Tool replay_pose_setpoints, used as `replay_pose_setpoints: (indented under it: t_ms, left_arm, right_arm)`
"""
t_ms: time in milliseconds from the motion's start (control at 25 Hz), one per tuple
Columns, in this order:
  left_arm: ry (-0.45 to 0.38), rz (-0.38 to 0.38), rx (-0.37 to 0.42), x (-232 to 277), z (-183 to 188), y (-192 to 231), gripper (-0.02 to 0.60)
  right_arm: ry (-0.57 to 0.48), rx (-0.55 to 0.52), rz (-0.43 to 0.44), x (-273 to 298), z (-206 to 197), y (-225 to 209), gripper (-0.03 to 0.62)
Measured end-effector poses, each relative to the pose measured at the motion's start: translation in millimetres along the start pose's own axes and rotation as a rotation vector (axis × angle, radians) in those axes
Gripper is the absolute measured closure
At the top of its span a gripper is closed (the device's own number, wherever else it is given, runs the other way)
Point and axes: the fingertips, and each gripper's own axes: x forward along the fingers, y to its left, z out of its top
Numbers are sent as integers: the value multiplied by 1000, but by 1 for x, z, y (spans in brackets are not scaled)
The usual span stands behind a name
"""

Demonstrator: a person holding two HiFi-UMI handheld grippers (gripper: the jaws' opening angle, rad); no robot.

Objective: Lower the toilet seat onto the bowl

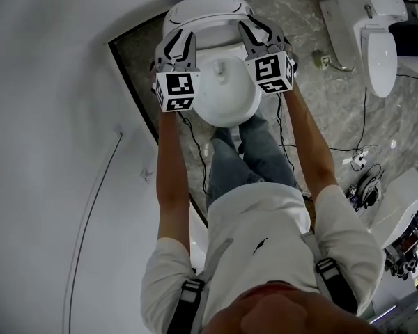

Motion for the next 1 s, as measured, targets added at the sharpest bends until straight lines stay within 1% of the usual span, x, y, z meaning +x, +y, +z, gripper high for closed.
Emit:
replay_pose_setpoints:
  t_ms: [160, 280, 440, 640, 1000]
  left_arm:
    - [10, 4, 9, 5, -3, 1, 486]
    - [18, 3, 17, 8, -3, -1, 486]
    - [24, 3, 20, 11, -4, -2, 486]
    - [24, 11, 24, 7, -6, -3, 483]
    - [28, -1, 44, 0, -8, -12, 483]
  right_arm:
    - [8, -13, 1, 5, -4, 2, 505]
    - [8, -22, -1, 8, -5, 3, 526]
    - [7, -23, -2, 9, -7, 2, 531]
    - [-2, -20, 3, 0, -9, 7, 537]
    - [-5, -9, -4, -18, -13, 14, 540]
